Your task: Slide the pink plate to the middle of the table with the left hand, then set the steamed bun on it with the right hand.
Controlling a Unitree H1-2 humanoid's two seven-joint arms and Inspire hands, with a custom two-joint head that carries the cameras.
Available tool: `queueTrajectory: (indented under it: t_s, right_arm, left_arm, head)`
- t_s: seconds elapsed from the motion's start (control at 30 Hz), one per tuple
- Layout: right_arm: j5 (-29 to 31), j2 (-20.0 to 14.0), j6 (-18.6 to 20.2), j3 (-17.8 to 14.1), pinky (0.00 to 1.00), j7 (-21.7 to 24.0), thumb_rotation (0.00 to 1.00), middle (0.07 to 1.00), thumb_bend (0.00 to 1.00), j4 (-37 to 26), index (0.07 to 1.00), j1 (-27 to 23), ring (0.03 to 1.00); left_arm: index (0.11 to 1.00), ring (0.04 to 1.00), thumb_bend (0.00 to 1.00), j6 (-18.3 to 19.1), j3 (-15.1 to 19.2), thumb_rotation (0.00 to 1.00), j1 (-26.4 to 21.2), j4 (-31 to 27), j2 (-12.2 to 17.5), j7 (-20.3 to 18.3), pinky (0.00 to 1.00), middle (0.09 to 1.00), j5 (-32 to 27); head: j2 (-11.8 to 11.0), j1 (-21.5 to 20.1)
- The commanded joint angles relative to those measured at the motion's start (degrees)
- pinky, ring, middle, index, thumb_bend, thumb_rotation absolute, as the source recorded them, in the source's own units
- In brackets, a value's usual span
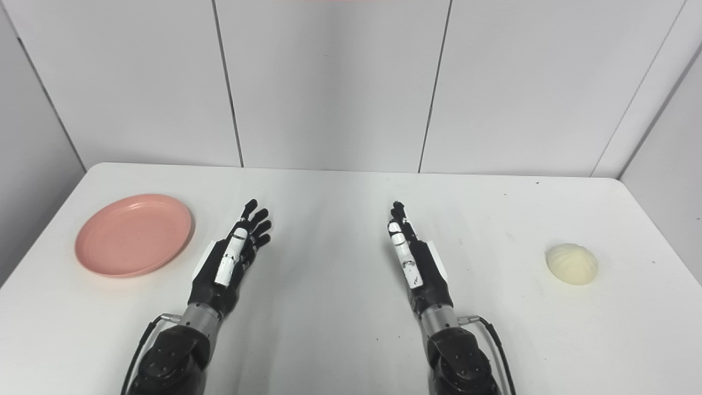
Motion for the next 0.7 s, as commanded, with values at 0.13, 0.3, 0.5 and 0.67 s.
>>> queueTrajectory:
  t_s: [0.13, 0.3, 0.5, 0.67]
  right_arm:
    - [0.16, -0.01, -0.27, 0.05, 1.00, 0.19, 1.00, 1.000, 0.24, 1.96, 1.000, 3.27, 1.000]
    - [0.27, 0.12, 0.62, 0.02, 1.00, 0.13, 1.00, 1.000, 0.24, 1.34, 1.000, 3.36, 1.000]
    - [0.25, 0.01, 0.23, 0.02, 1.00, 0.18, 1.00, 1.000, 0.24, 1.60, 1.000, 3.35, 1.000]
    - [0.15, 0.01, -0.08, 0.02, 1.00, 0.12, 1.00, 1.000, 0.24, 1.93, 1.000, 3.31, 0.999]
  left_arm:
    - [0.992, 0.956, 0.47, -0.34, -0.12, 1.00, 6.85, 5.02, -0.16, 0.01, 0.94, 0.971, -0.34]
    - [0.994, 0.955, 0.46, -0.29, -0.12, 1.00, 6.87, 4.98, -0.15, -0.08, 0.95, 0.970, -0.44]
    - [0.994, 0.956, 0.47, -0.60, -0.12, 1.00, 6.73, 5.53, -0.13, -0.19, 0.94, 0.971, -0.48]
    - [0.994, 0.954, 0.47, -0.64, -0.15, 1.00, 6.66, 5.73, -0.12, -0.18, 0.94, 0.970, -0.40]
  head:
    - [-0.02, 0.02]
    - [-0.02, 0.02]
    - [-0.03, 0.08]
    - [-0.14, 0.00]
